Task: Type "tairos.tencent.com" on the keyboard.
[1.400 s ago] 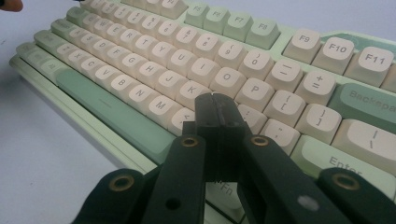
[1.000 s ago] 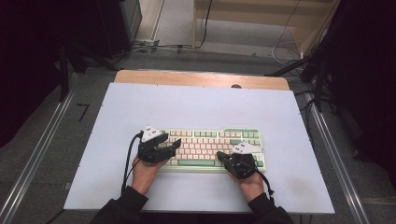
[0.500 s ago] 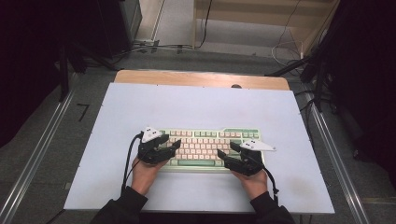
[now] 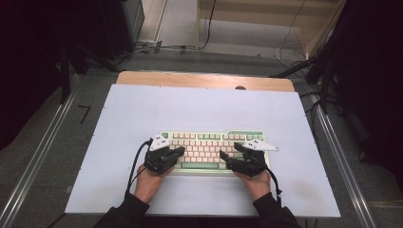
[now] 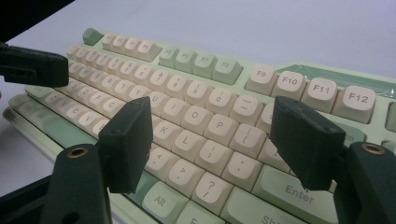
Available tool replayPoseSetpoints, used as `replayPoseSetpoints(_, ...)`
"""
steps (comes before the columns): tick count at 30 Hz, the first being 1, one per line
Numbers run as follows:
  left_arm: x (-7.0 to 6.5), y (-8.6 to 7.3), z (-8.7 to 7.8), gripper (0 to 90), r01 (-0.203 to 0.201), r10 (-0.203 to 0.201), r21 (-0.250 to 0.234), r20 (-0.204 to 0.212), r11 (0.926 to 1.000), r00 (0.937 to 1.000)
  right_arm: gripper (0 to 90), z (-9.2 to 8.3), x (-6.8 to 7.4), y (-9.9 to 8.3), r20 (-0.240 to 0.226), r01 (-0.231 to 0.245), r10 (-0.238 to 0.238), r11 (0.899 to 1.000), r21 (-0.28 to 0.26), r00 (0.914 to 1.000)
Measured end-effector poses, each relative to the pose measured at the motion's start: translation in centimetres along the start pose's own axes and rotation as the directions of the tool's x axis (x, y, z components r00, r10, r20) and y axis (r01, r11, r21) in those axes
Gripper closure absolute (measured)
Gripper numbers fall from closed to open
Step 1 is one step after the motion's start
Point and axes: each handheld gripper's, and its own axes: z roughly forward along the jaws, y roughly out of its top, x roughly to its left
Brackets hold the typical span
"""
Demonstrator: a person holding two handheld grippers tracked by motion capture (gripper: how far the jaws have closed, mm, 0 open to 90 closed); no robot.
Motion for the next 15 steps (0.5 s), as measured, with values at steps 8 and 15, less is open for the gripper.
replayPoseSetpoints(8,-0.7,-0.4,0.5,90.0,-0.018,0.017,0.037,0.033,0.9992,0.9993,28.6,0.4,0.3,0.2,-0.008,0.007,-0.007,1.0,0.003,0.9999)
replayPoseSetpoints(15,-1.2,-0.5,1.1,90.0,-0.041,0.039,0.063,0.028,0.9972,0.9988,28.8,0.5,0.3,0.2,-0.009,0.012,-0.012,1.0,0.008,0.9999)
